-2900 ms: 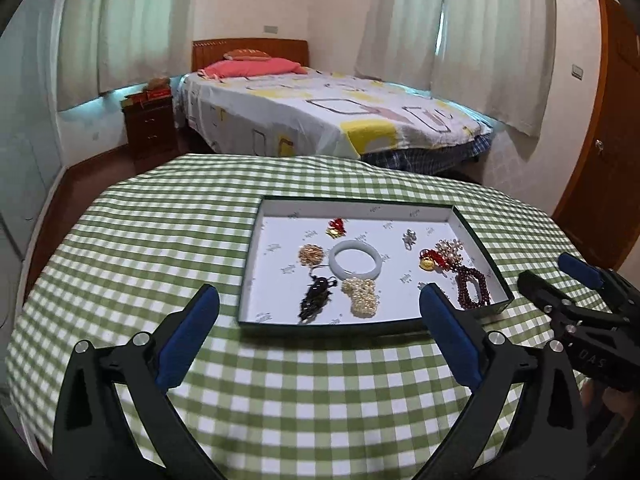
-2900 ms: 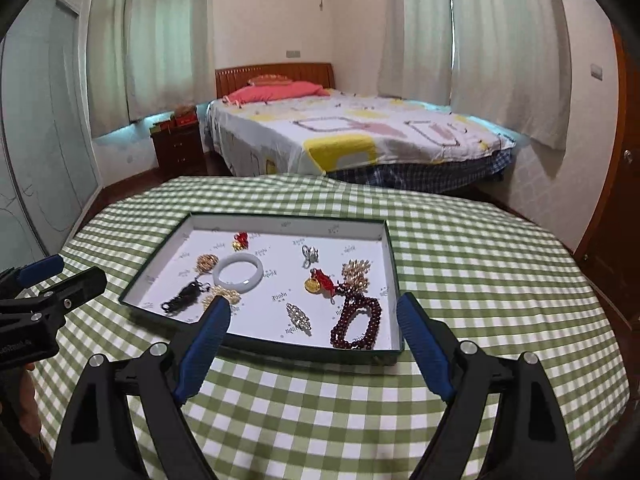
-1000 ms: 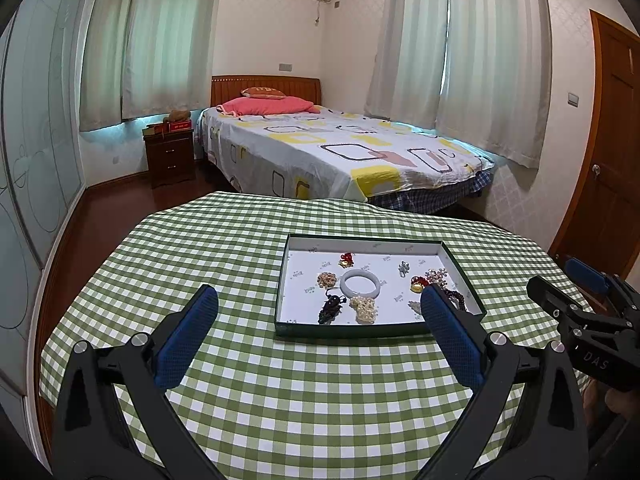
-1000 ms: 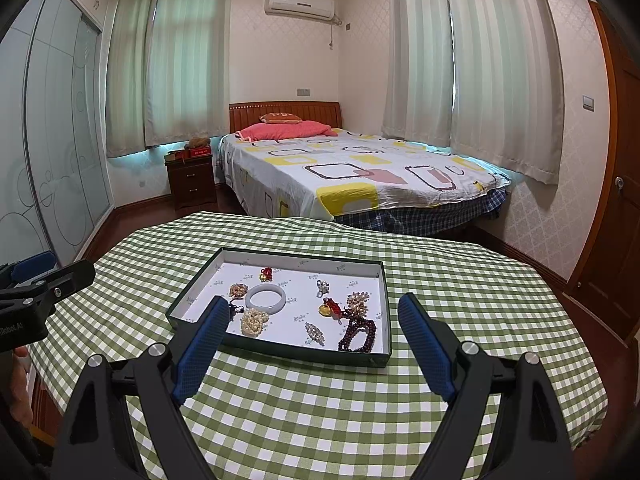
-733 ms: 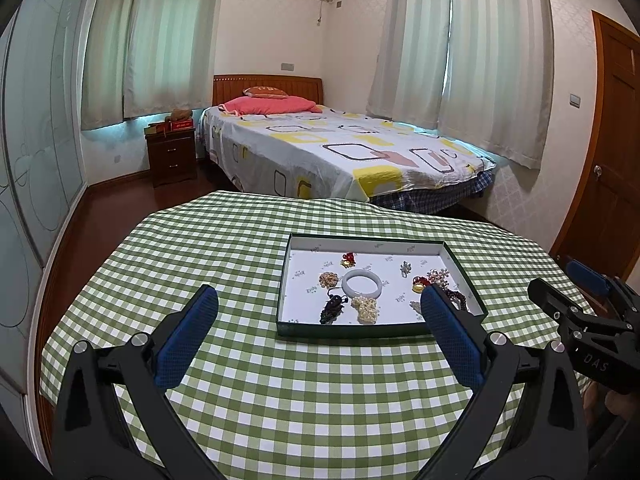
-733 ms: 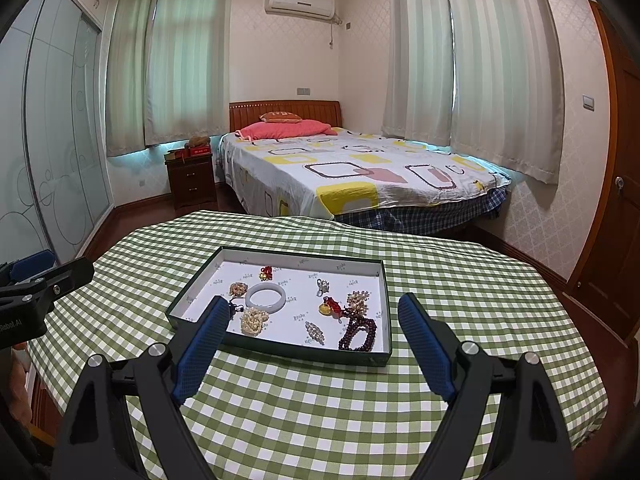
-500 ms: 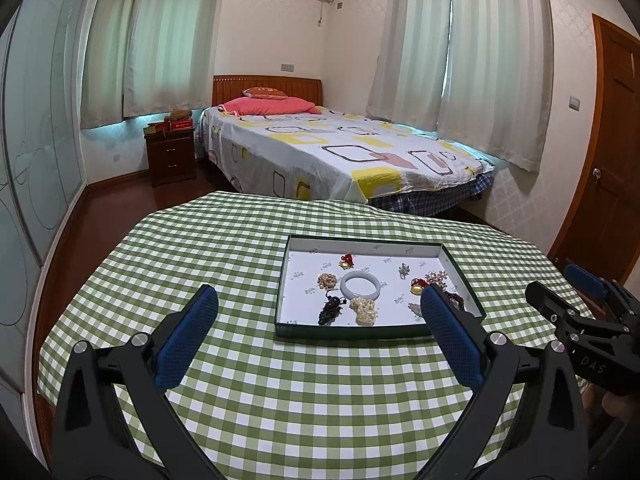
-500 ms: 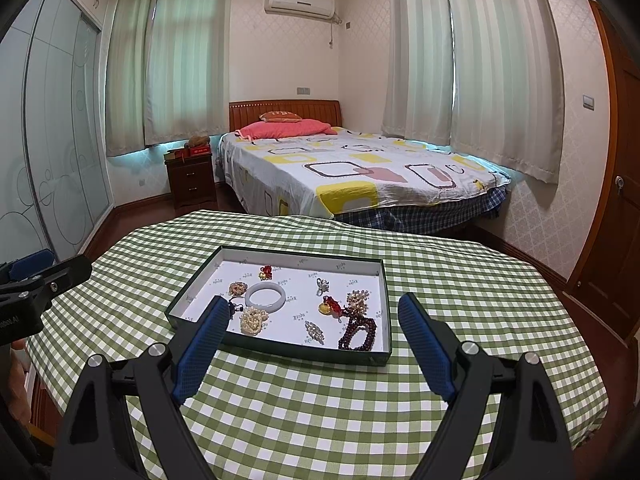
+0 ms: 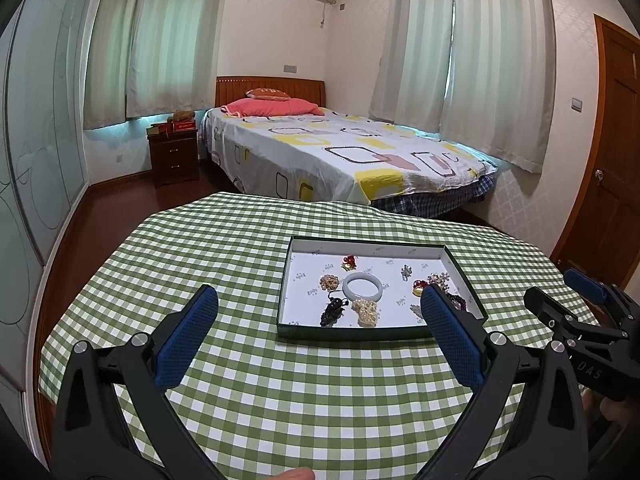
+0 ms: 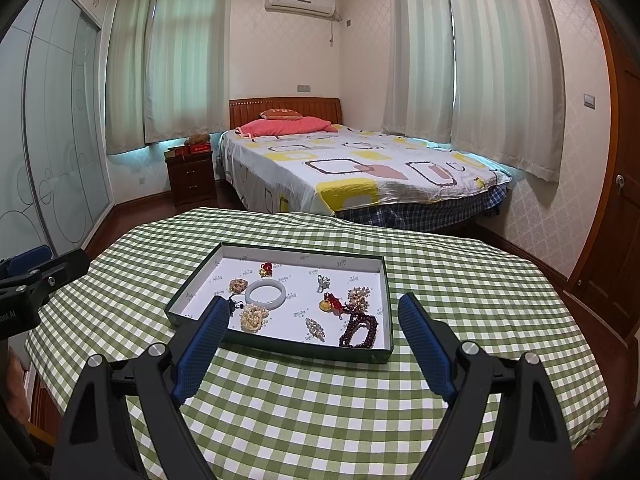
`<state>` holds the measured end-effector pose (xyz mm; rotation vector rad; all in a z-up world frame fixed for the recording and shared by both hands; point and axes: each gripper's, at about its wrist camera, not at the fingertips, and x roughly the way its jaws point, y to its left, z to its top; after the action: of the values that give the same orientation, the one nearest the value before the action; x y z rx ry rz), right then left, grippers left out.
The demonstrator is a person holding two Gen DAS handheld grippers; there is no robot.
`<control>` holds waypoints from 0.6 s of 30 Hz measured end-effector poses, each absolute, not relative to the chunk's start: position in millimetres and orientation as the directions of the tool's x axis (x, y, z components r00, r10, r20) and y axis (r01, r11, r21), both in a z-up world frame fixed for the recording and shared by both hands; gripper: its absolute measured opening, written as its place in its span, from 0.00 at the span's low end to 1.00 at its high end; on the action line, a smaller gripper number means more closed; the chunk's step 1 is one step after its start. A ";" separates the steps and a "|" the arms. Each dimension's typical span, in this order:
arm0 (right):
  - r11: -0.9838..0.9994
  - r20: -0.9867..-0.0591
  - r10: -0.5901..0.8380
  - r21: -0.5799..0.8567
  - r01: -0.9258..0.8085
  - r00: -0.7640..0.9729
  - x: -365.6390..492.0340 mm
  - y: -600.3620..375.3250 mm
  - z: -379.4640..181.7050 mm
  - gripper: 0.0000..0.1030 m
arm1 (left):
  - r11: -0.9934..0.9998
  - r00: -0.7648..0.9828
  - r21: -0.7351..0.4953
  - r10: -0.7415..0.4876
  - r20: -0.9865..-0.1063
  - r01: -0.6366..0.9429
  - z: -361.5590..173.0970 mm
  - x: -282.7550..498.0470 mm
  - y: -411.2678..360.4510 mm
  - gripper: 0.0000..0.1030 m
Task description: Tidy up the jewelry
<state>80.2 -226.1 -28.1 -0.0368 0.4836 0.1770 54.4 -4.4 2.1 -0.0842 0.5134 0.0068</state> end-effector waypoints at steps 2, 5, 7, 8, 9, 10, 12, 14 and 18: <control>0.984 -0.466 0.160 0.005 -0.178 0.870 79.5 -226.1 -28.4 0.81 | 0.997 0.872 -0.075 -0.015 -0.489 -0.025 2.2 54.5 -5.7 0.96; 0.984 -0.467 0.160 0.007 -0.178 0.870 80.2 -226.4 -28.7 0.81 | 0.997 0.869 -0.069 -0.015 -0.494 -0.022 1.2 55.6 -7.3 0.96; 0.984 -0.468 0.160 0.006 -0.177 0.869 81.0 -226.3 -29.6 0.81 | 0.997 0.867 -0.077 -0.015 -0.498 -0.027 -0.6 56.5 -7.3 0.96; 0.984 -0.469 0.160 0.007 -0.177 0.869 81.0 -226.6 -30.3 0.81 | 0.996 0.867 -0.086 -0.022 -0.498 -0.024 -1.4 56.6 -6.9 0.96; 0.984 -0.470 0.160 0.008 -0.177 0.868 80.9 -226.8 -30.8 0.81 | 0.995 0.872 -0.096 -0.027 -0.489 -0.023 -2.2 55.7 -6.3 0.96; 0.984 -0.471 0.160 0.009 -0.176 0.868 80.5 -227.2 -31.5 0.81 | 0.995 0.876 -0.098 -0.025 -0.482 -0.025 -2.4 55.1 -5.7 0.96; 0.984 -0.473 0.160 0.009 -0.177 0.866 82.6 -226.8 -31.8 0.81 | 0.996 0.884 -0.086 -0.022 -0.467 -0.020 -1.3 53.9 -6.4 0.96; 0.984 -0.476 0.160 0.009 -0.177 0.865 83.8 -226.9 -32.8 0.81 | 0.998 0.887 -0.067 -0.017 -0.461 -0.016 -1.4 54.9 -7.5 0.96; 0.985 -0.486 0.155 0.010 -0.172 0.860 88.7 -228.3 -37.2 0.81 | 0.998 0.871 -0.067 -0.015 -0.491 -0.020 -10.0 64.9 -3.1 0.96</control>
<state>88.7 -228.3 -37.2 -0.0343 0.5070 0.1721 64.9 -3.1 -10.0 -0.0707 0.5131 0.0025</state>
